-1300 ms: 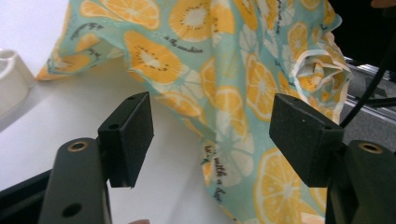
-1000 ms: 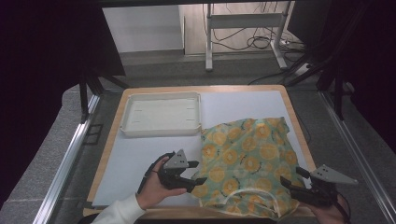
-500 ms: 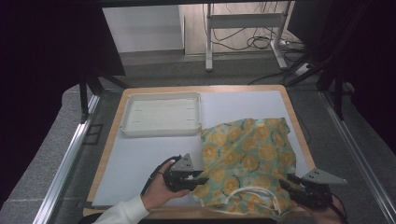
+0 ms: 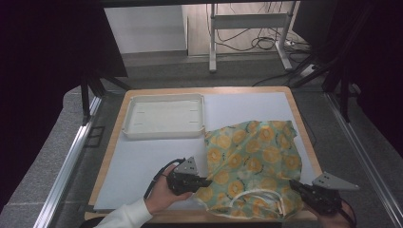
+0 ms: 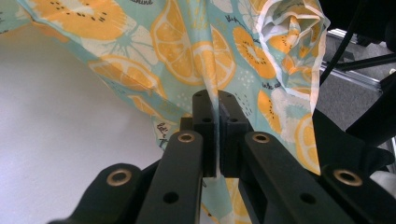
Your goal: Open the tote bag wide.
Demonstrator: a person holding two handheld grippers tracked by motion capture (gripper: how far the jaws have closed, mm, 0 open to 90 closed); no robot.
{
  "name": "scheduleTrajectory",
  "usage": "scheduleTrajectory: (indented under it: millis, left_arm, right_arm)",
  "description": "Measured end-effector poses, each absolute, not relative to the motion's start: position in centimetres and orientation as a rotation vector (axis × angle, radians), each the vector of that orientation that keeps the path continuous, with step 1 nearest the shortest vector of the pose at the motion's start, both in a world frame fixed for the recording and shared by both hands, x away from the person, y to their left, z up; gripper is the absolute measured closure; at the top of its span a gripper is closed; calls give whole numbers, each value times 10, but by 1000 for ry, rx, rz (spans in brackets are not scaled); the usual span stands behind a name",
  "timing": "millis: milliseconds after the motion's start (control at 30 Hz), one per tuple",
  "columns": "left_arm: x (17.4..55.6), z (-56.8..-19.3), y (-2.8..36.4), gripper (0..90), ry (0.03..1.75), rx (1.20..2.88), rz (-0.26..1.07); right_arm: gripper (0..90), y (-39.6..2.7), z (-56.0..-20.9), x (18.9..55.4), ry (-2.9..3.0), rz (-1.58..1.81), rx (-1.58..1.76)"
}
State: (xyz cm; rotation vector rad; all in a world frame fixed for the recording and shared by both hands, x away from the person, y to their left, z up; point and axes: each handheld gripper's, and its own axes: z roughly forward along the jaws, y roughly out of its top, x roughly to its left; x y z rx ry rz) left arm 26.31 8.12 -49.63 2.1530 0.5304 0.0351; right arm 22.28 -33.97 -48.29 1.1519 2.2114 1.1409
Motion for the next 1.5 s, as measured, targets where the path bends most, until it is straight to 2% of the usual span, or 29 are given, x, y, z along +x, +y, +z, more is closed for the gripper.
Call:
scheduleTrajectory:
  millis: [667, 1500]
  left_arm:
    - [265, -490, 87, 897, 529, 2118, 41]
    - [271, -462, 97, 898, 513, 2036, 52]
  right_arm:
    - [884, -344, -476, 218, 2154, 1233, 1137]
    - [884, -334, -453, 219, 2085, 1385, 1077]
